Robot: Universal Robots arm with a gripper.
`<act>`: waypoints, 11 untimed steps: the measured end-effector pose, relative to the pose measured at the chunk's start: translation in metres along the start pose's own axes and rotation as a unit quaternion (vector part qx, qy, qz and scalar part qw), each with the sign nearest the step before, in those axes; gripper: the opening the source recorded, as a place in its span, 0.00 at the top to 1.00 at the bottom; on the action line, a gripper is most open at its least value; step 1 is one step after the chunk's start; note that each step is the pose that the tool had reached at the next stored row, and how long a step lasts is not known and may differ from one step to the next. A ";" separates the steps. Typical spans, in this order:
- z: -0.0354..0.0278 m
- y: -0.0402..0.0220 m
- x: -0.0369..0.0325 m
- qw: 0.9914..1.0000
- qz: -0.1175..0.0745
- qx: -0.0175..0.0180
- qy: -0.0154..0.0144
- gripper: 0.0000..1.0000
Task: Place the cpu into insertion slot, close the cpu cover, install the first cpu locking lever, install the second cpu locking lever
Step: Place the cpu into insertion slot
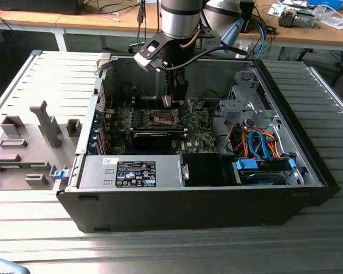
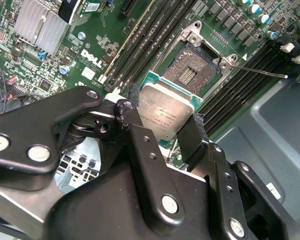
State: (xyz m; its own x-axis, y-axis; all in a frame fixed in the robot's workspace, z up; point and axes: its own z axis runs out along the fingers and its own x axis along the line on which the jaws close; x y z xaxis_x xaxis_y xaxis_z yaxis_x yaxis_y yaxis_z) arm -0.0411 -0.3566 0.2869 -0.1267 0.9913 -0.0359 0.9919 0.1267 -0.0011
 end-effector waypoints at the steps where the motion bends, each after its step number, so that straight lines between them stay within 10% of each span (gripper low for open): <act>1: 0.0001 0.0000 0.0000 1.000 0.001 0.000 0.000 0.46; 11: 0.0140 0.0000 0.0008 1.000 0.001 0.000 0.000 0.46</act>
State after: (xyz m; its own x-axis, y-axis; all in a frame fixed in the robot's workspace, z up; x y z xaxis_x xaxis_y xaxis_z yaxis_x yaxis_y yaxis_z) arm -0.0411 -0.3563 0.2729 -0.1250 0.9915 -0.0358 0.9922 0.1250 -0.0011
